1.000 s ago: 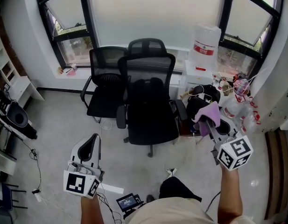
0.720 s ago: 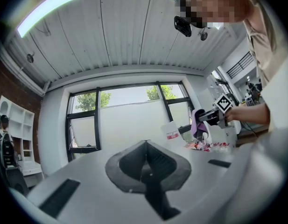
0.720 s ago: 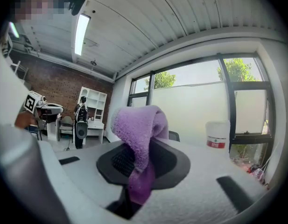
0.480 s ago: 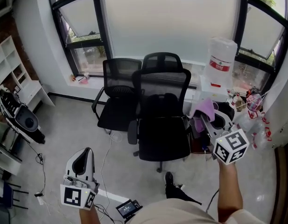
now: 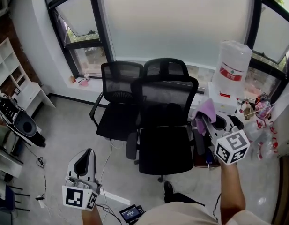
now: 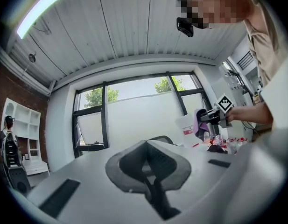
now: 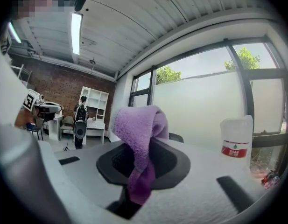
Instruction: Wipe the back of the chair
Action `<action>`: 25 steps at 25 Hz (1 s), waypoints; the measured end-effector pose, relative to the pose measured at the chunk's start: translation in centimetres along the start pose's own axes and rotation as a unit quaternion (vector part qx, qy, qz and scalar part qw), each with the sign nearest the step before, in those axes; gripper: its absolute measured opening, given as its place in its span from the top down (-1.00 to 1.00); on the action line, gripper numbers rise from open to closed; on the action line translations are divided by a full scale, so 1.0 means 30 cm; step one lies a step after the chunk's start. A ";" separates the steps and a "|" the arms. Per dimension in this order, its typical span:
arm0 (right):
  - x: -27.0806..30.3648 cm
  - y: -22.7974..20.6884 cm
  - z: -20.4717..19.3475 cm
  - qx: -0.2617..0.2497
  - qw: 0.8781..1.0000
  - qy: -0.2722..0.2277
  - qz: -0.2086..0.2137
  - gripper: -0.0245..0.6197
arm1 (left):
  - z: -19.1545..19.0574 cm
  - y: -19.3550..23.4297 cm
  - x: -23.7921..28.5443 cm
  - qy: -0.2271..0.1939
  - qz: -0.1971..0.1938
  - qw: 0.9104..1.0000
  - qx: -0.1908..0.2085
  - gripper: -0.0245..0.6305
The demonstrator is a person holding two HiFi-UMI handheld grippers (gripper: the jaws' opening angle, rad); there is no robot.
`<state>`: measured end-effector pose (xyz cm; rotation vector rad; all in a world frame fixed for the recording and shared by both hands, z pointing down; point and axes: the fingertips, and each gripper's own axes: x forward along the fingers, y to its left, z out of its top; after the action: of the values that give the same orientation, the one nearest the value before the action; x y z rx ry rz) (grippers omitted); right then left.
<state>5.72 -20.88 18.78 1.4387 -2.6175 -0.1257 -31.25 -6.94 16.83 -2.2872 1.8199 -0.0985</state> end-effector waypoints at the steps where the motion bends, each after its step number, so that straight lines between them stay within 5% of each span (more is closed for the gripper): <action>1: 0.038 -0.030 -0.003 0.000 1.000 -0.001 0.000 0.76 | -0.004 0.005 0.044 0.001 0.002 1.000 0.001 0.90; 15: 0.588 -0.260 -0.054 0.015 1.000 -0.025 -0.003 0.75 | -0.157 0.115 0.532 0.038 0.012 0.999 0.013 0.90; 25: 1.058 -0.287 -0.314 0.010 1.000 -0.019 -0.014 0.75 | -0.489 0.138 0.841 0.075 0.009 0.997 0.008 0.90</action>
<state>-2.25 -52.29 29.72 1.4954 -2.6371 -0.1308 -32.07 -34.14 28.17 -2.3090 1.9027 -0.2894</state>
